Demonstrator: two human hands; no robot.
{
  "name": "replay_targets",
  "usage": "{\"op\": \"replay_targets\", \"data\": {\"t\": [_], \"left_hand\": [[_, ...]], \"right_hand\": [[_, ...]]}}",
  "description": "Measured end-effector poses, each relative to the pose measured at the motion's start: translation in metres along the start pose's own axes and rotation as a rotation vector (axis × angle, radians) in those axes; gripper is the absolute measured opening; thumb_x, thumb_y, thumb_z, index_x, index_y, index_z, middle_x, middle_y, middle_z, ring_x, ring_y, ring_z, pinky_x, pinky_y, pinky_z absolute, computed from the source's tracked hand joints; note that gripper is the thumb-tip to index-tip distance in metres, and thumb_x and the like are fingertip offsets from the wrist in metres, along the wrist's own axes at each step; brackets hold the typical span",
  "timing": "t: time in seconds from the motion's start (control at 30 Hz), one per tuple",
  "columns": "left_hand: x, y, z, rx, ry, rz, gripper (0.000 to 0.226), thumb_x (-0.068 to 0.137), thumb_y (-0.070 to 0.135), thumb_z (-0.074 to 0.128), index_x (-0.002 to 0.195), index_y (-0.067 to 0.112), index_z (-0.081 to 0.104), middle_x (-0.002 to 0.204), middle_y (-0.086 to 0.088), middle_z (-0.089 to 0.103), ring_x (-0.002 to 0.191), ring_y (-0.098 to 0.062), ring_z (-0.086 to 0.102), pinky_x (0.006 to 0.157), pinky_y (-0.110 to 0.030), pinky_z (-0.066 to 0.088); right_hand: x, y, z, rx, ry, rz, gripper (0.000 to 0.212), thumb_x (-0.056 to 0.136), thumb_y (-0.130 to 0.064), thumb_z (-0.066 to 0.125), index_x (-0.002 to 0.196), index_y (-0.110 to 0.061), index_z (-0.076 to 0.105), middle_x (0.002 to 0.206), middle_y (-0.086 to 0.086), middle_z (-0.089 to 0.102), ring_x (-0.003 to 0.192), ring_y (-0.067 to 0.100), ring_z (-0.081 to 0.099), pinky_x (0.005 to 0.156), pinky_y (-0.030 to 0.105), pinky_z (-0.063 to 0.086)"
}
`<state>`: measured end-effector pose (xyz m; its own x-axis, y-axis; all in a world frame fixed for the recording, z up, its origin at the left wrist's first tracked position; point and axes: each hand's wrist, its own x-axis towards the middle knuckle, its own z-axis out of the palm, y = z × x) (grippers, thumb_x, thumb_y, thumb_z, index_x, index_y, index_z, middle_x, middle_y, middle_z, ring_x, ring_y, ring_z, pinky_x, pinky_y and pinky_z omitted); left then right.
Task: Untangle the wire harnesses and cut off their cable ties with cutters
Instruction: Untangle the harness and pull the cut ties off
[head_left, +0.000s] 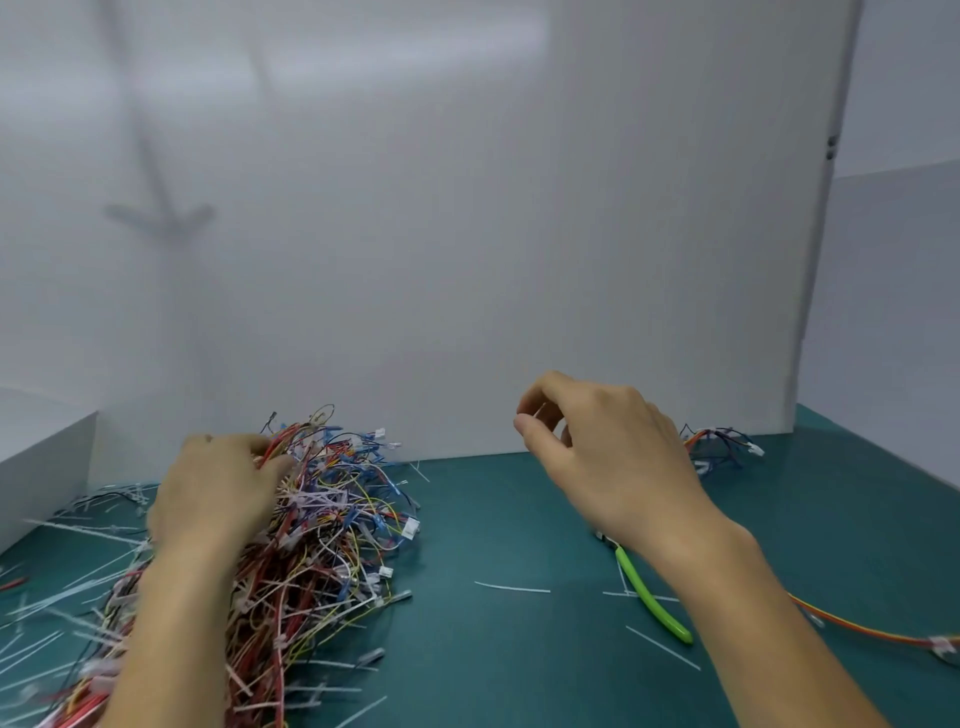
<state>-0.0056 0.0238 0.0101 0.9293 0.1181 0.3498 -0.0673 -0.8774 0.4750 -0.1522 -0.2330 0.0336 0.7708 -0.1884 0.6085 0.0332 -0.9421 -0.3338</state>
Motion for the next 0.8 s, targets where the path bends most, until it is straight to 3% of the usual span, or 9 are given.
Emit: {"op": "replay_targets", "data": {"t": [0.07,0.17,0.23,0.3,0.4,0.53,0.6,0.67,0.8], "left_hand": [[0.000,0.002,-0.006,-0.073,0.047,0.017,0.028,0.092,0.045,0.063,0.107,0.023,0.074,0.106,-0.013,0.071,0.098,-0.039,0.063,0.086,-0.050,0.053],[-0.005,0.010,-0.017,-0.258,0.156,0.047,0.029,0.092,0.048,0.061,0.093,0.022,0.073,0.083,-0.010,0.070,0.084,-0.037,0.063,0.078,-0.047,0.054],[-0.008,0.020,-0.023,-0.561,0.181,0.076,0.029,0.091,0.046,0.064,0.089,0.019,0.072,0.080,-0.004,0.069,0.082,-0.033,0.062,0.079,-0.045,0.051],[-0.014,0.035,-0.030,-0.824,0.162,0.099,0.024,0.092,0.041,0.065,0.097,0.019,0.075,0.080,0.005,0.067,0.074,-0.021,0.057,0.076,-0.037,0.047],[-0.028,0.062,-0.034,-1.001,0.086,0.175,0.017,0.096,0.027,0.059,0.089,0.028,0.074,0.077,0.008,0.064,0.069,-0.011,0.051,0.071,-0.029,0.041],[-0.055,0.102,-0.023,-0.970,-0.125,0.362,0.020,0.099,0.015,0.052,0.098,0.023,0.070,0.078,0.008,0.061,0.068,-0.008,0.052,0.058,-0.024,0.040],[-0.071,0.117,-0.014,-0.869,-0.200,0.487,0.017,0.098,0.014,0.053,0.105,0.017,0.069,0.092,0.002,0.064,0.081,-0.011,0.057,0.070,-0.026,0.045],[-0.083,0.126,-0.007,-0.745,-0.234,0.624,0.016,0.098,0.014,0.055,0.109,0.013,0.067,0.102,-0.004,0.057,0.096,-0.013,0.056,0.083,-0.024,0.043],[-0.098,0.132,-0.004,-0.632,-0.387,0.798,0.018,0.098,0.013,0.054,0.114,0.015,0.061,0.103,-0.002,0.046,0.097,-0.008,0.048,0.082,-0.012,0.037]], "right_hand": [[0.000,0.000,0.000,-0.009,-0.008,0.009,0.016,0.097,-0.044,0.049,0.095,-0.031,0.058,0.087,-0.016,0.066,0.080,0.013,0.059,0.064,0.030,0.034],[0.000,-0.002,0.000,-0.019,-0.015,0.023,0.017,0.097,-0.045,0.049,0.094,-0.031,0.058,0.087,-0.016,0.066,0.080,0.013,0.059,0.065,0.030,0.035],[0.000,-0.002,0.002,-0.014,-0.018,0.039,0.018,0.097,-0.046,0.049,0.095,-0.030,0.059,0.089,-0.016,0.067,0.082,0.014,0.060,0.067,0.031,0.038],[0.001,-0.004,0.003,0.047,-0.029,0.062,0.019,0.096,-0.046,0.050,0.094,-0.030,0.062,0.089,-0.016,0.068,0.082,0.014,0.061,0.070,0.031,0.042],[0.002,-0.009,0.006,0.279,-0.044,0.094,0.024,0.095,-0.047,0.052,0.091,-0.030,0.067,0.086,-0.016,0.069,0.079,0.011,0.062,0.077,0.034,0.050],[0.003,-0.020,0.011,0.634,-0.048,0.152,0.038,0.097,-0.050,0.051,0.092,-0.019,0.072,0.087,-0.011,0.074,0.083,0.010,0.067,0.078,0.047,0.056],[0.004,-0.023,0.011,0.778,-0.058,0.202,0.055,0.094,-0.059,0.047,0.095,-0.010,0.073,0.089,-0.003,0.076,0.087,0.012,0.069,0.075,0.052,0.058],[0.007,-0.022,0.011,0.839,-0.045,0.256,0.059,0.093,-0.064,0.047,0.093,-0.012,0.074,0.089,0.003,0.076,0.090,0.017,0.071,0.076,0.052,0.059],[0.010,-0.010,0.009,0.918,0.098,0.365,0.043,0.095,-0.041,0.058,0.078,-0.005,0.073,0.070,0.006,0.070,0.067,0.020,0.063,0.069,0.039,0.053]]}}
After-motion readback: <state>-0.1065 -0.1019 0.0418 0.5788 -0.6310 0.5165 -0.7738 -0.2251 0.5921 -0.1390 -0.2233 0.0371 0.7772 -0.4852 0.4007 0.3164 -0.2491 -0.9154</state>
